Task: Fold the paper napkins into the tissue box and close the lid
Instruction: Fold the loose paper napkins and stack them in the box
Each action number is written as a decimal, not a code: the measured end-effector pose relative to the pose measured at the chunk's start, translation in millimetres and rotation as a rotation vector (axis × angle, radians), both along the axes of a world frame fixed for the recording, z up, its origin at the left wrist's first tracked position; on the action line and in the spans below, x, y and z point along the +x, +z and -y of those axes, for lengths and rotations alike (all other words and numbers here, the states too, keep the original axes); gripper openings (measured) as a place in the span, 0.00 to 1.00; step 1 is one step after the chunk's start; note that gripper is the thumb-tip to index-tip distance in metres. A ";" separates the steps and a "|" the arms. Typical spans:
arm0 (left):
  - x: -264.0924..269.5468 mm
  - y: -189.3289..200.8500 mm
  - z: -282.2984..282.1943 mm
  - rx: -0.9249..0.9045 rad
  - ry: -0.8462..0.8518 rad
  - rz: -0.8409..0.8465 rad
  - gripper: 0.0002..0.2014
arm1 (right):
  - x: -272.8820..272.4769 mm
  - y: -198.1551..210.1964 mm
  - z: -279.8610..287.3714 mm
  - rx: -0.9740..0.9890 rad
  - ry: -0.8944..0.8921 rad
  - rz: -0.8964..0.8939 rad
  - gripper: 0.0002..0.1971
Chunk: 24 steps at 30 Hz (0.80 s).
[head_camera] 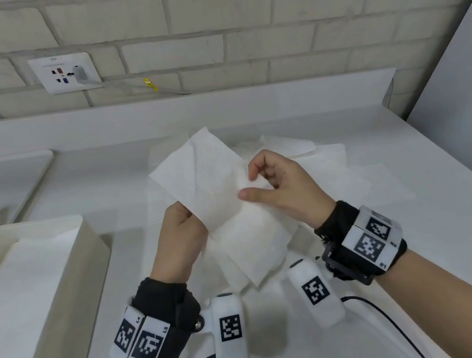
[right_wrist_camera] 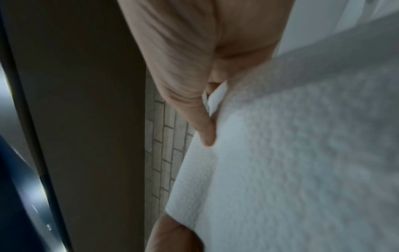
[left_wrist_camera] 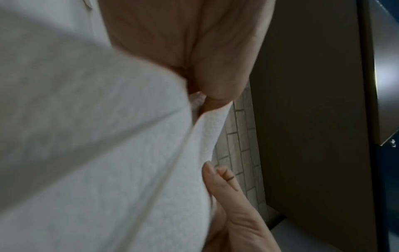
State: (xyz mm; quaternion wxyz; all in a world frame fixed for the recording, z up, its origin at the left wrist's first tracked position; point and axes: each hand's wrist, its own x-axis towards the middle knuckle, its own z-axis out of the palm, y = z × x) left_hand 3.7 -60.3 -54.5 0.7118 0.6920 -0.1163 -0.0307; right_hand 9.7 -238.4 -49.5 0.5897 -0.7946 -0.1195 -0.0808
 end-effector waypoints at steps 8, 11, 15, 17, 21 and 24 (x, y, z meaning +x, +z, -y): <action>-1.4 -1.0 3.1 -0.179 0.069 -0.078 0.26 | -6.2 2.8 -6.2 0.026 -0.034 0.026 0.11; -2.3 1.5 4.5 -0.225 0.114 -0.116 0.22 | -8.3 0.8 -6.7 0.077 -0.085 -0.011 0.08; -7.0 5.9 9.0 -0.192 0.183 -0.097 0.21 | -6.6 -7.6 -10.6 0.132 -0.133 -0.032 0.10; -9.4 7.0 12.4 -0.137 0.161 0.006 0.18 | -7.7 -8.4 -14.4 0.141 -0.122 -0.029 0.11; -4.3 -1.4 8.2 -0.111 0.172 0.018 0.09 | -11.1 -3.9 -16.6 0.107 -0.031 -0.040 0.12; -2.6 -4.2 2.2 -0.074 0.159 0.025 0.09 | -7.1 5.8 -13.0 0.186 -0.019 -0.009 0.22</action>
